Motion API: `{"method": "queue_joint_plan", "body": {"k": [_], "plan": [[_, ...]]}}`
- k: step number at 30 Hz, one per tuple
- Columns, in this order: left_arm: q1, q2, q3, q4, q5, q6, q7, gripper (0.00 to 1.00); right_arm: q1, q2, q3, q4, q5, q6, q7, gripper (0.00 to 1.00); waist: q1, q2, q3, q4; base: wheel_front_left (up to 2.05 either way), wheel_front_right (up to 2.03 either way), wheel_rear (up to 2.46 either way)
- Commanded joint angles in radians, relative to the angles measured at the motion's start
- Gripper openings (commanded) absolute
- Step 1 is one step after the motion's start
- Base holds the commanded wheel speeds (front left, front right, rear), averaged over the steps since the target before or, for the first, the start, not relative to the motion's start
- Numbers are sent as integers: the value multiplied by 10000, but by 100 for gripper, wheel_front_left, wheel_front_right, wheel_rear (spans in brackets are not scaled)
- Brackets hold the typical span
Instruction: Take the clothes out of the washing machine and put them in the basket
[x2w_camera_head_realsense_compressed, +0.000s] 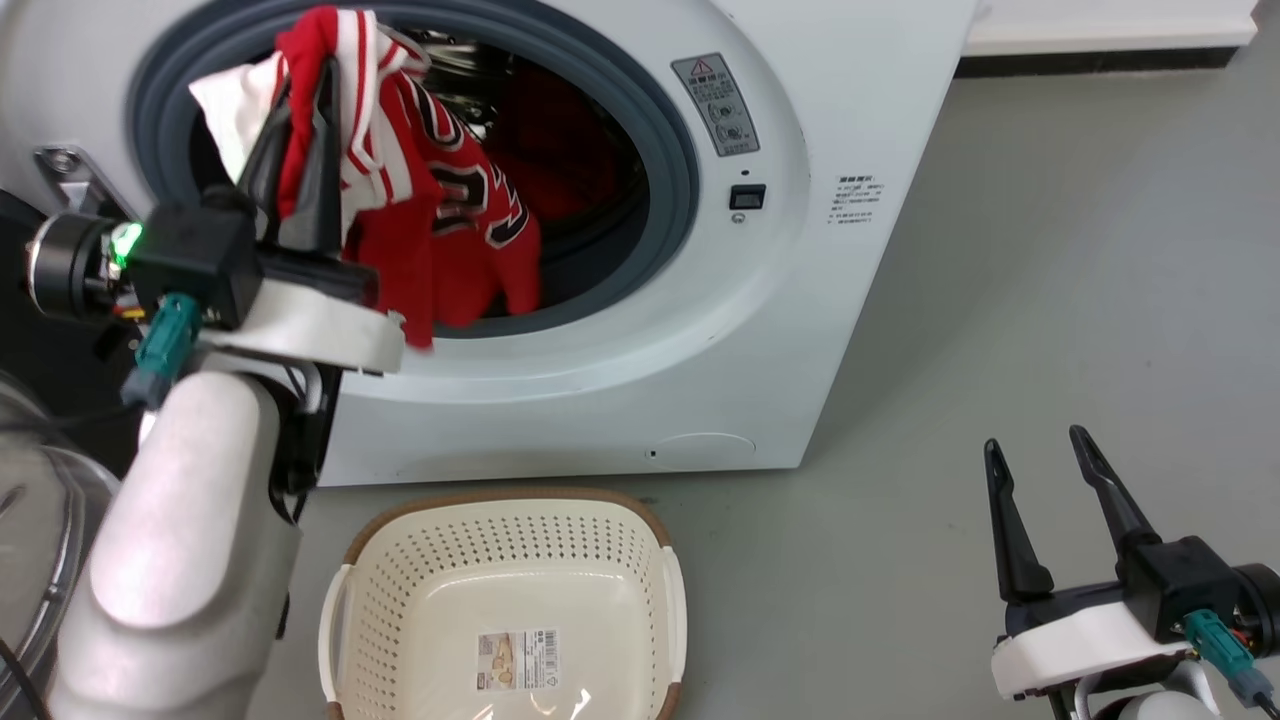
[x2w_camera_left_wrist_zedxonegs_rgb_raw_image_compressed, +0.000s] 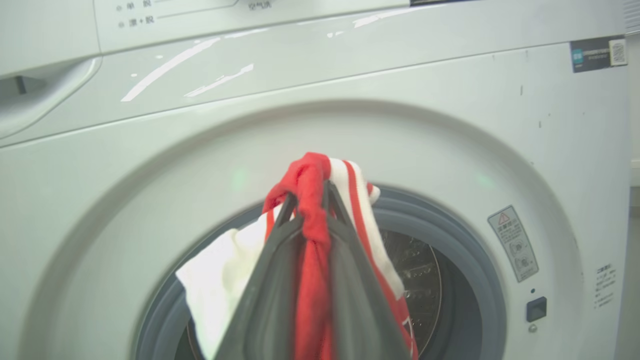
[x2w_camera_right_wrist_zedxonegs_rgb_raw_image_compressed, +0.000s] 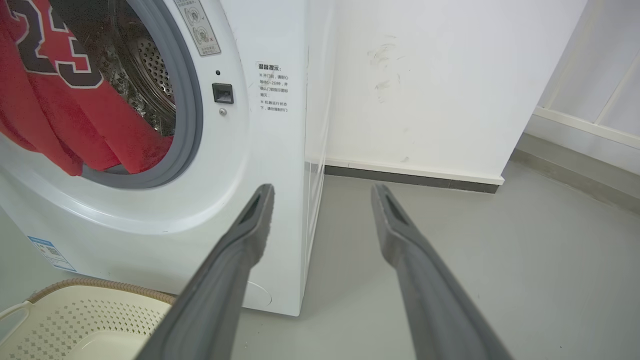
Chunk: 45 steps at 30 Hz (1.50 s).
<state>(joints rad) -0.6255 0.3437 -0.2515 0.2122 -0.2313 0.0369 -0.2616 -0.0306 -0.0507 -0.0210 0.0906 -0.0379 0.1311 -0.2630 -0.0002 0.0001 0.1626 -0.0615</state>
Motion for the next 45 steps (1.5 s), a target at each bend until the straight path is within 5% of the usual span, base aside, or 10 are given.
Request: {"method": "queue_joint_plan", "body": {"k": [1, 13, 22, 31, 45], "plan": [[275, -13, 24, -244, 67, 40, -48, 0, 158, 9, -11, 19, -1, -7, -28, 100, 2, -1, -154, 101, 0, 0, 0], [2281, 261, -476, -1972, -362, -180, 1269, 0, 288, 9, -64, 17, 135, -7, -28, 100, 2, -1, -415, 541, 0, 0, 0], [3913, 644, -925, -1731, -761, -451, 2293, 0, 46, 9, -87, -75, 1, -7, -28, 100, 2, -1, 242, 448, 0, 0, 0], [4199, 619, -1596, 342, -1106, -905, 3546, 0, -304, 11, -123, -156, -106, -7, -28, 100, 2, -1, 1223, 146, 0, 0, 0], [1879, 78, -2417, 4825, -1010, -1493, 3371, 0, -1059, 11, 25, -554, -128, -7, -28, 100, 2, -1, 3731, -717, 0, 0, 0]]}}
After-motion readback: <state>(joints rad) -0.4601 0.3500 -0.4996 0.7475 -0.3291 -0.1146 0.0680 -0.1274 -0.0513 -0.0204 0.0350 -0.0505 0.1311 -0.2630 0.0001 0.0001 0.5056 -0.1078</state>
